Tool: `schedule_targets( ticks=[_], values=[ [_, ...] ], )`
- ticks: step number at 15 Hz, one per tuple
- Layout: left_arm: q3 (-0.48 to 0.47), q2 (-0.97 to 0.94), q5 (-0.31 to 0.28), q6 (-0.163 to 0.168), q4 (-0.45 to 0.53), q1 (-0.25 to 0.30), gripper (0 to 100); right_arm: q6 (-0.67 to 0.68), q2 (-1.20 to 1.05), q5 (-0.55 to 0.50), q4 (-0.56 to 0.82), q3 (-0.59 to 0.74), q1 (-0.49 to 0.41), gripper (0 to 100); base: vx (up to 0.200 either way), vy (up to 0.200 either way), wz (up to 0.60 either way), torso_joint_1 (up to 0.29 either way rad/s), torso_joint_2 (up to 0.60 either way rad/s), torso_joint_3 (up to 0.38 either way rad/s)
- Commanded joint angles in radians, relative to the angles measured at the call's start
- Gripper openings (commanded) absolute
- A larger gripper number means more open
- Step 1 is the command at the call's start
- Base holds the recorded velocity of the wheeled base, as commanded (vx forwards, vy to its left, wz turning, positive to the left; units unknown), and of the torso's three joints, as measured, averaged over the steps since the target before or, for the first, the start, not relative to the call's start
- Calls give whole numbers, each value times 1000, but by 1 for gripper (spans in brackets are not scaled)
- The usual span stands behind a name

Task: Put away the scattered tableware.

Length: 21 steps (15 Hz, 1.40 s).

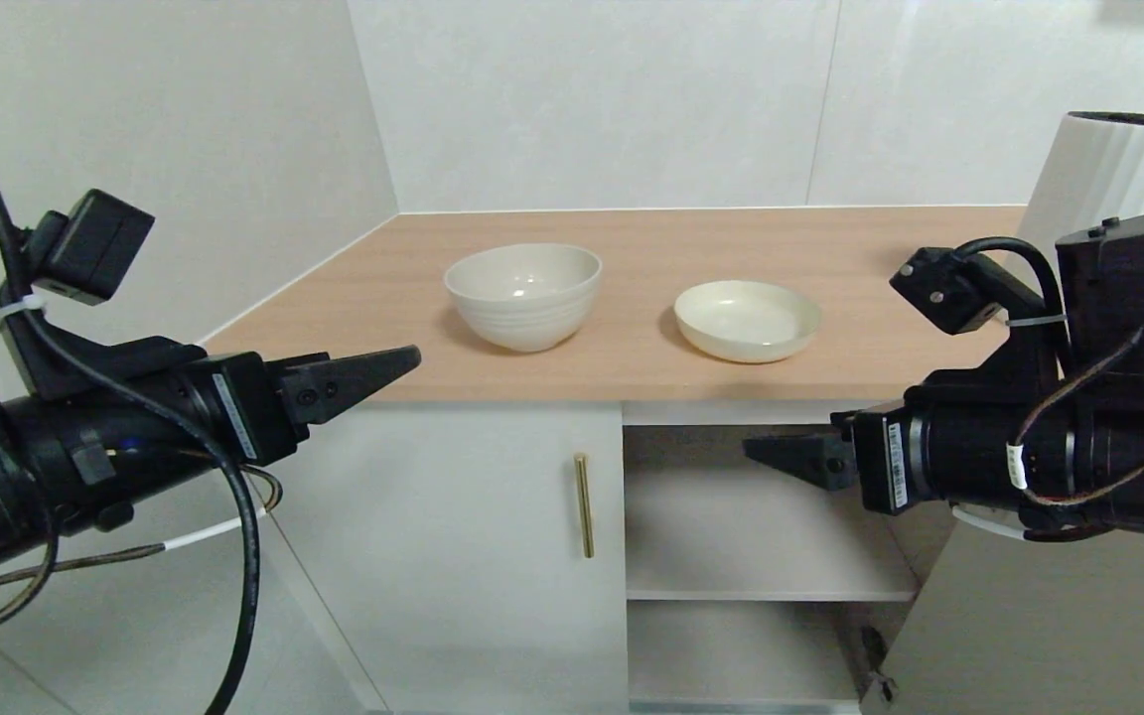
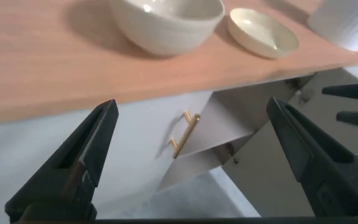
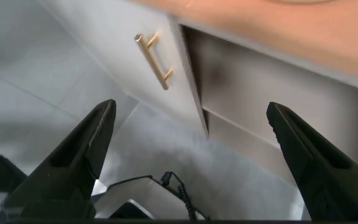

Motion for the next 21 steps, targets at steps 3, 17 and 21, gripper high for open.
schedule_targets(
  ticks=[3,17,21],
  values=[
    [-1,11,-1,-1,-1,0,100,0,-13,0,-1,1,20,100,0,0,0,142,-453,-323],
    [-379,205,12,-17,351,50,100,26,273,-173,10,-401,-88,100,0,0,0,110,-305,-199],
    [-598,379,32,-112,518,104,100,132,317,-199,71,-418,-134,100,0,0,0,0,0,0]
  ],
)
